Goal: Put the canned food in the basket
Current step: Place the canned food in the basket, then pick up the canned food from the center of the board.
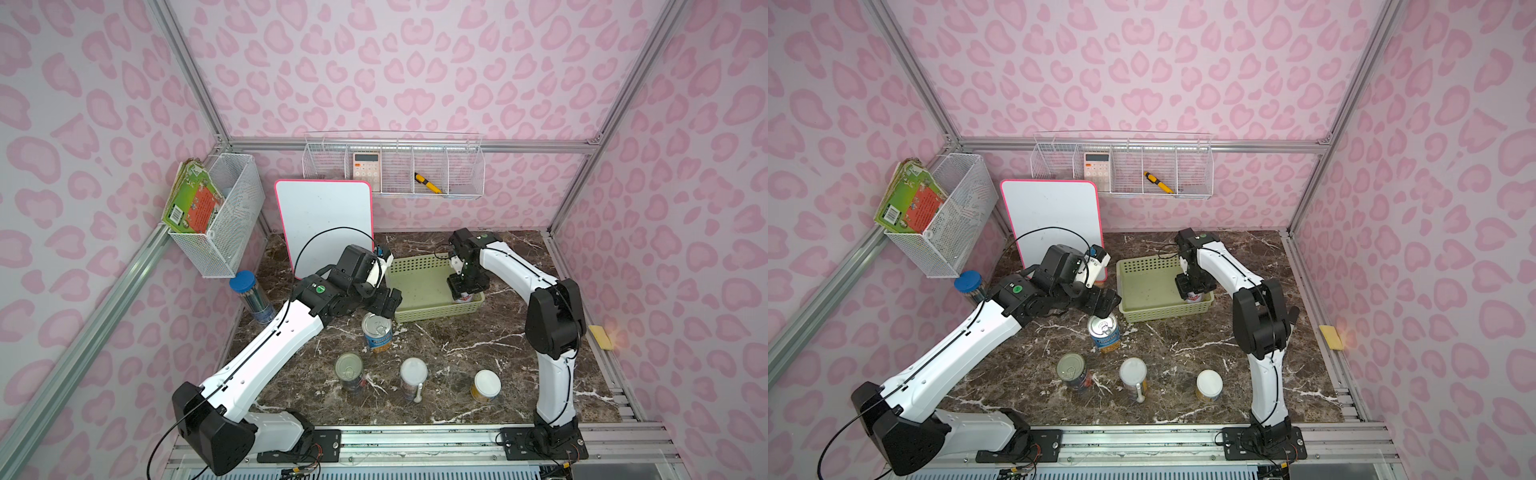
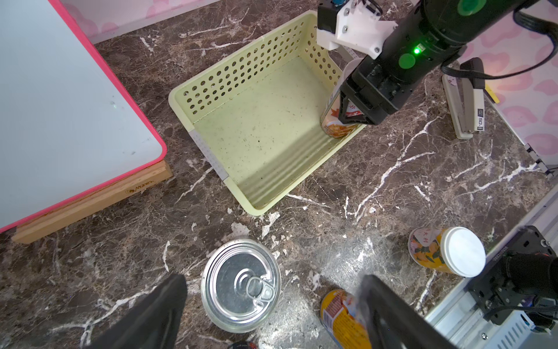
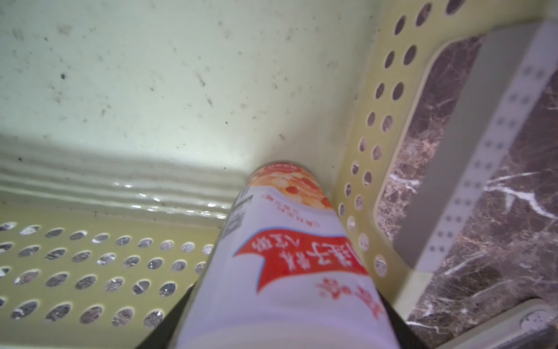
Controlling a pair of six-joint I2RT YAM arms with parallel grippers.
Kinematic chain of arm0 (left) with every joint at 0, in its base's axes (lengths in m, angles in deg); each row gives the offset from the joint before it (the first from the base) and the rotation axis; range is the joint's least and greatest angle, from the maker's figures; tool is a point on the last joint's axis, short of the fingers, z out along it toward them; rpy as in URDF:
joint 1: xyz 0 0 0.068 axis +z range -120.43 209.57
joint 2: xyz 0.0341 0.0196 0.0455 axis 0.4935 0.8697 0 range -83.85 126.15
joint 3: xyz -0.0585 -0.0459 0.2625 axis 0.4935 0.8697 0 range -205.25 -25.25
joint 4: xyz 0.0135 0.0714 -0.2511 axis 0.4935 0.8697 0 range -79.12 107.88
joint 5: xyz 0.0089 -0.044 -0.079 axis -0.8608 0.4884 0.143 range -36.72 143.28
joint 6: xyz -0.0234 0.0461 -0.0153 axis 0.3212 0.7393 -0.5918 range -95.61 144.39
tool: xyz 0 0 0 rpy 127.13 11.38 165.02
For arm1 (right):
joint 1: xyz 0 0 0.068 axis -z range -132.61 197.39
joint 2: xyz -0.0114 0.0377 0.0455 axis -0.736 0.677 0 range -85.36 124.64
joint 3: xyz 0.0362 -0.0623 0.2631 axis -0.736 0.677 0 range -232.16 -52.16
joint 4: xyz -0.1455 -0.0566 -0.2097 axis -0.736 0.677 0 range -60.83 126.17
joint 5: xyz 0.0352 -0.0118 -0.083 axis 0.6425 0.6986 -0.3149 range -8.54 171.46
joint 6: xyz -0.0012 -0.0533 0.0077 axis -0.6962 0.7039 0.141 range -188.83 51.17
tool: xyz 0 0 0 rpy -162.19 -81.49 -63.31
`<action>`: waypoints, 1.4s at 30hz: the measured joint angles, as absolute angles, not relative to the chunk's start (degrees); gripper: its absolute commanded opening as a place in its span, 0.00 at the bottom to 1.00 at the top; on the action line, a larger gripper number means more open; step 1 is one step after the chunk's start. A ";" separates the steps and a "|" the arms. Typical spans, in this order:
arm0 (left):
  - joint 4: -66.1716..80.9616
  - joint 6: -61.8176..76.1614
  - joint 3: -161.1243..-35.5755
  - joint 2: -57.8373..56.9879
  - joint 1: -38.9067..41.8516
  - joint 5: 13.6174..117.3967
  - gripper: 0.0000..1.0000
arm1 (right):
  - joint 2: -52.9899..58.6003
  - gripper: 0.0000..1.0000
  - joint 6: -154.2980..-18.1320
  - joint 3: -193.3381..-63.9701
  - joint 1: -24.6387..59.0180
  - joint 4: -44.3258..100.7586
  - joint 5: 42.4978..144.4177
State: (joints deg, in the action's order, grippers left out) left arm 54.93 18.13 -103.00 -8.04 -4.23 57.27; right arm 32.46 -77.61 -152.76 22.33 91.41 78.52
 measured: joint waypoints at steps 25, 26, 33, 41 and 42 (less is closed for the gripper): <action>75.34 13.30 -107.37 -7.28 -23.14 61.83 0.99 | 21.55 0.99 -78.24 -148.83 26.22 81.42 89.88; 75.96 12.29 -107.42 -6.10 -23.44 61.62 0.99 | 20.83 0.99 -78.24 -148.87 26.22 81.37 89.91; 79.41 7.25 -111.37 1.71 -25.98 60.83 0.99 | 13.93 0.99 -78.57 -150.55 26.25 80.08 90.04; 83.19 2.44 -115.57 13.53 -30.44 62.49 0.96 | 8.07 0.99 -78.66 -146.20 25.92 79.25 90.67; 83.23 1.80 -115.33 13.86 -30.79 62.36 0.96 | 7.65 0.99 -78.66 -145.46 25.92 79.19 90.69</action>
